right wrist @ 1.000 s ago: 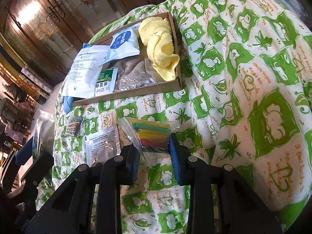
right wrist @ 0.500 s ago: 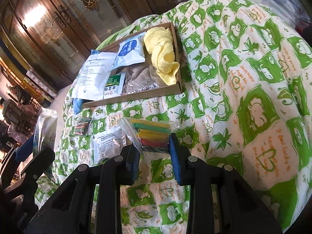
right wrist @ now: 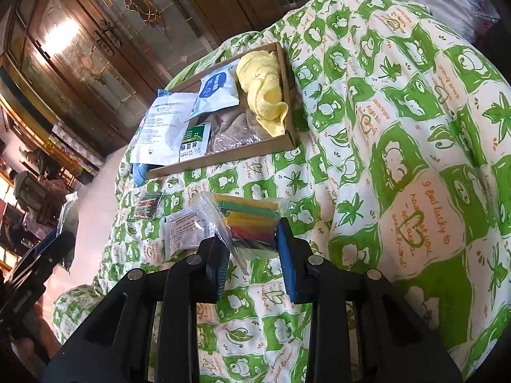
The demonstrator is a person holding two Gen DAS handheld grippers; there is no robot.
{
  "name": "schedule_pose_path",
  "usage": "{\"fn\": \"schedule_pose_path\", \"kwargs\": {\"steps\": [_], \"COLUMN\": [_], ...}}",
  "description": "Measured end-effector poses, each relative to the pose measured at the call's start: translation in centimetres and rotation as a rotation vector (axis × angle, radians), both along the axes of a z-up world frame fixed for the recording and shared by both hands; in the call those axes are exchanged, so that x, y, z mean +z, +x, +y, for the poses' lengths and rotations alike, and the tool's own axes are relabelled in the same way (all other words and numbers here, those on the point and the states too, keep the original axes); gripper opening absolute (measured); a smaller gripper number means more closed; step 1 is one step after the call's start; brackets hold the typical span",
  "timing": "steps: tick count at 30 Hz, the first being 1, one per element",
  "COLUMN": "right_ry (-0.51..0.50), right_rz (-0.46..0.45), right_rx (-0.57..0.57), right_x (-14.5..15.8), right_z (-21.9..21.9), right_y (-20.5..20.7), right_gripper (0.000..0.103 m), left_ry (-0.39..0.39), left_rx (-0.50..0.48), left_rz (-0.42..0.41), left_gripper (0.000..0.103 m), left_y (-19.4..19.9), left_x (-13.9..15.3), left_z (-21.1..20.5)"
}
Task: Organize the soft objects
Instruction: 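Carry the leaf-print sachet with left tool while right tool carries the stick bag to the tray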
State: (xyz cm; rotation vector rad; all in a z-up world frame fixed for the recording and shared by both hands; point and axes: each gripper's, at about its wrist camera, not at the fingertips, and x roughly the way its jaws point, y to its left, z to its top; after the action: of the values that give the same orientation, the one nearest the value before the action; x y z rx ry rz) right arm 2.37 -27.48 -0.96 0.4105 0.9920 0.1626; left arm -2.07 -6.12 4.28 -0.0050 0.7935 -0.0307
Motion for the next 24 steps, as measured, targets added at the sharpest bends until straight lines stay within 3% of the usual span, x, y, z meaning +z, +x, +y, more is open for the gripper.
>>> {"fn": "schedule_pose_path", "kwargs": {"steps": [13,24], "right_ry": [0.017,0.033], "right_rz": [-0.007,0.002], "right_rx": [0.01,0.014], "right_x": [0.1,0.4], "right_z": [0.4,0.5], "right_y": [0.1,0.8], "right_gripper": [0.028,0.028], "left_ry": [0.096,0.064], "left_rx": [-0.091,-0.098], "left_rz": [-0.024,-0.029], "left_gripper": [0.055,0.055], "left_y": [2.6,5.9], "left_x": [-1.7,-2.6], "left_z": [-3.8,-3.6]}}
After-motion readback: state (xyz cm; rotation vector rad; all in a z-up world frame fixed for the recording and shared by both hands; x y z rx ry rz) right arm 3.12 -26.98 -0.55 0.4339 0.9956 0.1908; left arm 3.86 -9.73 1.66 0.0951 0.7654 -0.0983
